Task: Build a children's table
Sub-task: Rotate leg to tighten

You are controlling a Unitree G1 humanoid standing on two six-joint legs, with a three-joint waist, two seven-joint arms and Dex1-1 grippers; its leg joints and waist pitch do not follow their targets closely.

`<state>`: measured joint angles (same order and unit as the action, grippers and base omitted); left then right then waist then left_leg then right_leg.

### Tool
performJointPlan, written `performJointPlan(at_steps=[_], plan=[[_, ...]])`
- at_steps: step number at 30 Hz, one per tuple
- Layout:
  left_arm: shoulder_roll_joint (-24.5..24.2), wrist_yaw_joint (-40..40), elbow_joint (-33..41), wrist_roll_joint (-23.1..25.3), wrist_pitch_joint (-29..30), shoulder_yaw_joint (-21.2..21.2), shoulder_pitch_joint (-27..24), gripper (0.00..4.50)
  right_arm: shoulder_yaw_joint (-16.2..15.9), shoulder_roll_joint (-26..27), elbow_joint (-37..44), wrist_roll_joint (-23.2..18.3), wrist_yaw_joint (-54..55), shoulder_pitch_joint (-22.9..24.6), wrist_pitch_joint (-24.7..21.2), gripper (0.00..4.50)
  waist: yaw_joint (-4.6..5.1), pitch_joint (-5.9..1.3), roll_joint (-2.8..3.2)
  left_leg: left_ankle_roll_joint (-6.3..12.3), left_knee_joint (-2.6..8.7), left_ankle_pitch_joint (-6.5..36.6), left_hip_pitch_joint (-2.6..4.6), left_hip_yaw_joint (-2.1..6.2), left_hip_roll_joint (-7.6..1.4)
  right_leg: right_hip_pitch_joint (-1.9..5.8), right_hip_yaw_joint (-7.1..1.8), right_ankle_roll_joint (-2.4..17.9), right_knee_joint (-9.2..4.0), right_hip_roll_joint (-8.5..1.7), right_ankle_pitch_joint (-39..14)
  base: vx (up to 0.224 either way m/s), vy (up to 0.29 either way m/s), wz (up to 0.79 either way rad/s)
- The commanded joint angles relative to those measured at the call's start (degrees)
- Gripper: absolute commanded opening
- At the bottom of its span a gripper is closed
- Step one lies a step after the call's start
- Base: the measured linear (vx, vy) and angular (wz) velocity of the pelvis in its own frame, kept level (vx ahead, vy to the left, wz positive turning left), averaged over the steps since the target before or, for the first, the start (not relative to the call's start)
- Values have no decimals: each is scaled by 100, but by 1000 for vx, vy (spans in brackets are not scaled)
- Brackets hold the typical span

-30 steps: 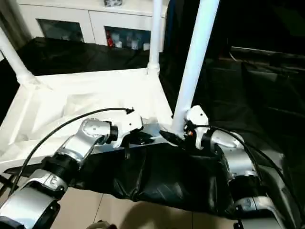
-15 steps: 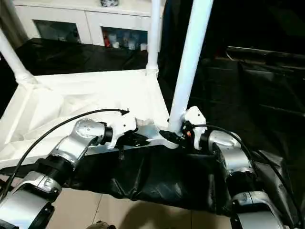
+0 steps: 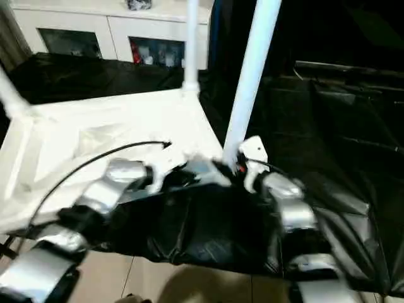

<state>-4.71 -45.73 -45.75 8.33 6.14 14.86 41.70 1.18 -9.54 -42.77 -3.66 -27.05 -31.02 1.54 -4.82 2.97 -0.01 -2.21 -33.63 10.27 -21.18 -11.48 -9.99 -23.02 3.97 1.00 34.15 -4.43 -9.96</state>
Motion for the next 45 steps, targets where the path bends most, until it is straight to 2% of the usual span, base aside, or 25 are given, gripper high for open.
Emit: performJointPlan(at_steps=[1,2,3,4,5,8,11,16,17,18,24,27,29,32,34,35,37,38,45], plan=[[258,708,6,-65,29,-235,253,0,-254,354,-380,151,322,111,-303,235,7,-363,-73,221,399,1223,93,175,-331,247,-274,1159,-459,-480,-1669,0,0,0],[445,1126,-137,-11,54,-235,358,0,-149,730,-616,160,975,-57,-340,235,12,-359,-57,216,401,1216,95,170,-336,230,-288,1160,-458,-478,-1611,0,0,0],[485,1208,-176,7,41,-228,380,0,-126,821,-664,152,1097,-98,-325,235,25,-357,-59,196,405,1233,92,172,-325,232,-285,1159,-460,-476,-1631,0,0,0],[541,1296,-229,28,25,-217,411,0,-120,949,-729,148,1220,-164,-310,235,11,-364,-19,177,403,1297,111,176,-322,237,-283,1143,-471,-483,-1668,0,0,0],[586,1334,-265,38,4,-206,432,0,-159,1058,-787,165,1254,-223,-281,235,29,-356,-44,192,415,1328,81,182,-323,257,-279,1117,-468,-476,-1622,0,0,0],[608,1244,-290,13,-98,-180,436,0,-282,1166,-893,257,1131,-295,-62,235,63,-358,-66,270,404,1302,76,172,-311,260,-275,1135,-476,-478,-1565,0,0,0],[537,1030,-238,-32,-183,-154,387,0,-261,1157,-869,171,880,-299,-1,274,57,-355,-67,311,408,1343,72,177,-316,268,-275,1100,-480,-487,-1683,0,0,0],[226,494,-128,-115,-401,-116,227,0,-309,863,-774,204,286,-295,110,318,108,-354,-76,350,412,1398,54,185,-320,272,-273,1105,-481,-488,-1743,0,0,0],[116,252,-39,-152,-465,-92,146,0,-394,692,-747,263,44,-282,154,318,113,-352,-74,367,408,1368,61,184,-325,268,-275,1135,-480,-492,-1717,0,0,0],[27,14,59,-193,-503,-70,73,0,-465,538,-752,309,-243,-279,202,318,116,-357,-80,398,399,1312,36,185,-324,291,-271,1154,-467,-497,-1659,0,0,0],[-207,-663,329,-353,-528,-5,-88,0,-523,159,-756,330,-939,-292,239,318,99,-354,-66,448,393,1256,71,163,-350,262,-285,1340,-437,-483,-1394,0,0,0],[-457,-1287,521,-499,-594,65,-194,0,-567,-187,-819,385,-1463,-346,317,318,64,-348,-68,425,398,1309,77,162,-364,262,-287,1350,-437,-495,-1493,0,0,0],[-632,-1667,611,-552,-647,84,-248,0,-673,-428,-681,274,-2173,-286,406,318,45,-335,-53,405,407,1345,78,157,-374,257,-284,1346,-434,-476,-1498,0,0,0],[-708,-1846,664,-591,-641,85,-276,0,-707,-508,-553,201,-2468,-229,457,318,-9,-358,-53,425,393,1255,73,147,-390,270,-287,1378,-393,-480,-1300,0,0,0],[-813,-2069,737,-630,-646,84,-317,0,-745,-600,-288,-13,-3064,-121,308,318,-41,-358,-59,463,387,1212,73,144,-389,282,-283,1406,-383,-477,-1222,0,0,0],[-921,-2280,807,-685,-653,97,-351,0,-856,-714,23,-191,-3690,19,185,304,-67,-358,-62,517,383,1159,70,139,-388,288,-284,1413,-379,-472,-1145,0,0,0],[-980,-2425,853,-741,-629,107,-373,0,-953,-789,197,-254,-3991,107,160,294,-88,-367,-65,568,378,1095,62,142,-398,293,-286,1421,-362,-479,-1049,0,0,0],[-1025,-2539,884,-768,-612,118,-387,0,-1012,-834,303,-293,-4172,159,144,283,-100,-365,-53,574,381,1064,68,142,-411,266,-278,1462,-354,-478,-1013,0,0,0],[-1263,-3191,1045,-885,-495,189,-470,0,-1400,-1081,994,-376,-5047,513,-28,263,-174,-336,-59,352,420,1405,106,154,-418,233,-296,1262,-429,-501,-1752,0,0,0]])
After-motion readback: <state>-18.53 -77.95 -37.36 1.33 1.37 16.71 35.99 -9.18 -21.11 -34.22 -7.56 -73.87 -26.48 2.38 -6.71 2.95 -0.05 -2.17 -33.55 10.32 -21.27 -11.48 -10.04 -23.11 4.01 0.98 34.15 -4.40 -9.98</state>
